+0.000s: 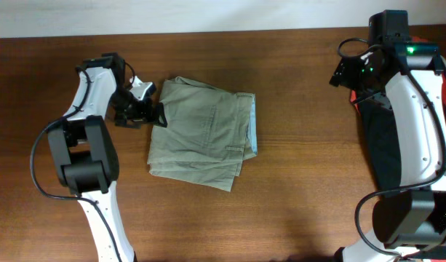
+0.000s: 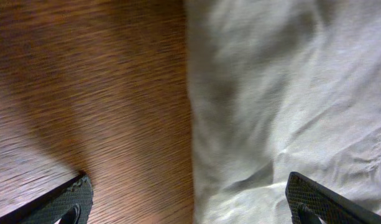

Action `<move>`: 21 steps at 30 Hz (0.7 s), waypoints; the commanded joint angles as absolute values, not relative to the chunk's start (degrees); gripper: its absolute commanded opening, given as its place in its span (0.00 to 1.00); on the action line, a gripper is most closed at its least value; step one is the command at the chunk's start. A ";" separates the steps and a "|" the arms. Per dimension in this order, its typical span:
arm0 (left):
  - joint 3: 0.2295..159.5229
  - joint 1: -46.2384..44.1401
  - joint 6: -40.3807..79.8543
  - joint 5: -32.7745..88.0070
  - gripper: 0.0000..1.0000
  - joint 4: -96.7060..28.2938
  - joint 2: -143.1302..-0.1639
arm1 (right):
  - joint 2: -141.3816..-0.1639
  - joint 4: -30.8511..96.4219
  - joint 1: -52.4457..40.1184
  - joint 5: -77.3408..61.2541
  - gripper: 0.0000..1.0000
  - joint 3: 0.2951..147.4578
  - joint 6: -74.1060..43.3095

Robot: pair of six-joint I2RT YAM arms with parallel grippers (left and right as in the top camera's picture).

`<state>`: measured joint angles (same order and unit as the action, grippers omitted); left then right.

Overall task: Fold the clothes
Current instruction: 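Grasp the folded shorts' left edge with the left gripper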

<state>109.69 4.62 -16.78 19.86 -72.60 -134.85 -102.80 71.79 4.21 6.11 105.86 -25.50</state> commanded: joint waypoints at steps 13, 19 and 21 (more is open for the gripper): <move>97.21 10.15 -21.87 32.97 0.99 -66.04 -135.06 | -102.00 71.79 4.54 6.63 0.99 106.17 -25.82; 97.14 6.33 -22.20 36.69 0.99 -65.28 -135.09 | -102.00 71.79 4.54 6.63 0.99 106.17 -25.82; 97.14 4.60 -22.15 36.69 0.98 -64.31 -135.06 | -102.00 71.79 4.54 6.63 0.99 106.17 -25.82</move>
<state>99.09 7.11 -20.67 37.76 -65.67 -131.26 -102.80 71.77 4.21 6.11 105.86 -25.52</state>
